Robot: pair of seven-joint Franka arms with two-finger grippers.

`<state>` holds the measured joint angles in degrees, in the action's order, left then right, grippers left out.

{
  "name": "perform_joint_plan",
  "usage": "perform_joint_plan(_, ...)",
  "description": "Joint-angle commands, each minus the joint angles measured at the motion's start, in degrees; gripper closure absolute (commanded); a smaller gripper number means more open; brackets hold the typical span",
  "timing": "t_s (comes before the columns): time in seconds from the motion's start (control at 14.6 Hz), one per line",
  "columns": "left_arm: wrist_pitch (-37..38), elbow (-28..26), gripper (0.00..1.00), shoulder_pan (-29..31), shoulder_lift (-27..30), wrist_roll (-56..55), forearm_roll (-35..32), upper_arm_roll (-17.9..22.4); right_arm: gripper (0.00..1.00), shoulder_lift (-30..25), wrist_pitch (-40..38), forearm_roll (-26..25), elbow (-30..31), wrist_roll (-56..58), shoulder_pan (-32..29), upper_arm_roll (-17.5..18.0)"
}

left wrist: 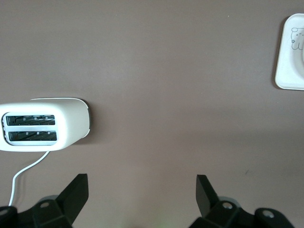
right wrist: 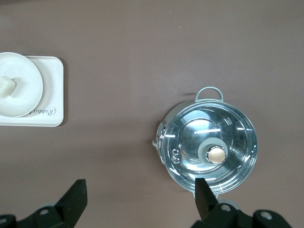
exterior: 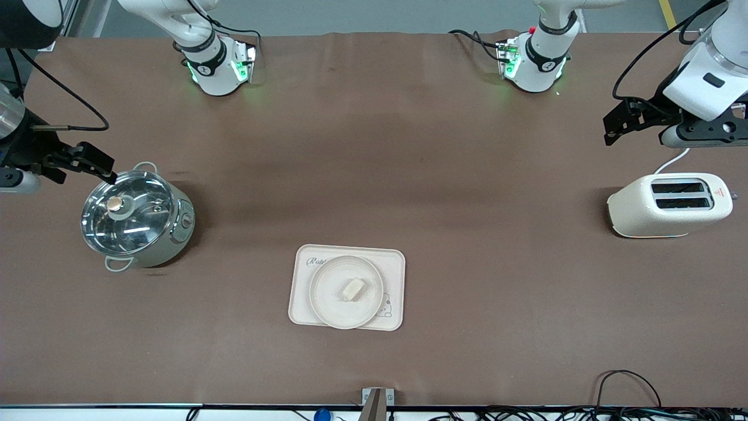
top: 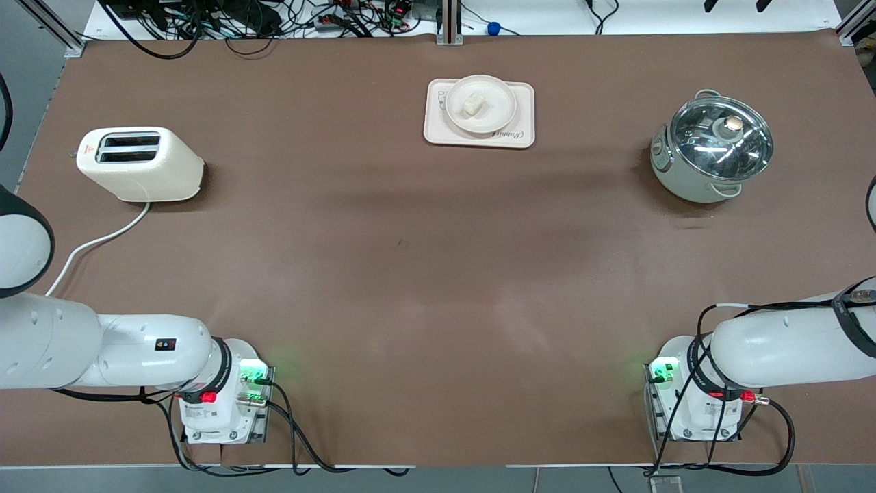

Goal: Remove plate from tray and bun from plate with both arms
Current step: 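Move the right gripper over the pot to the white plate's rim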

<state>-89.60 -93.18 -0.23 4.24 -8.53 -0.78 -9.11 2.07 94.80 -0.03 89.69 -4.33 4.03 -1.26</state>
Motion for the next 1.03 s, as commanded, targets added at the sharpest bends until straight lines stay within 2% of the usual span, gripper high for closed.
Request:
perform_joint_plan(0.0, -0.7, -0.1, 0.0, 0.1, -0.1, 1.0, -0.1, -0.1, 0.0, 0.2, -0.2, 0.4, 0.2, -0.5, 0.4, 0.2)
perform_joint_plan(0.34, -0.7, 0.0, 0.0, 0.1, -0.5, 1.0, -0.1, -0.1, 0.0, 2.0, -1.2, 0.0, 0.6, -0.7, 0.9, 0.2)
perform_joint_plan(0.55, -0.7, 0.0, 0.0, 0.2, -0.6, 0.8, -0.2, 0.0, 0.0, 3.2, 1.6, 4.0, 0.5, -6.2, 5.2, 0.2)
perform_joint_plan(0.75, -0.7, 0.1, 0.0, 0.7, -0.6, 1.0, 0.0, 0.1, 0.0, 11.4, 15.2, 5.7, 0.0, -20.1, 12.7, 0.2)
perform_joint_plan(0.96, -0.7, 0.9, 0.0, 0.6, -1.3, 0.8, 0.0, 0.1, 0.0, 21.4, 28.1, 5.8, -0.5, -22.4, 16.8, 0.3)
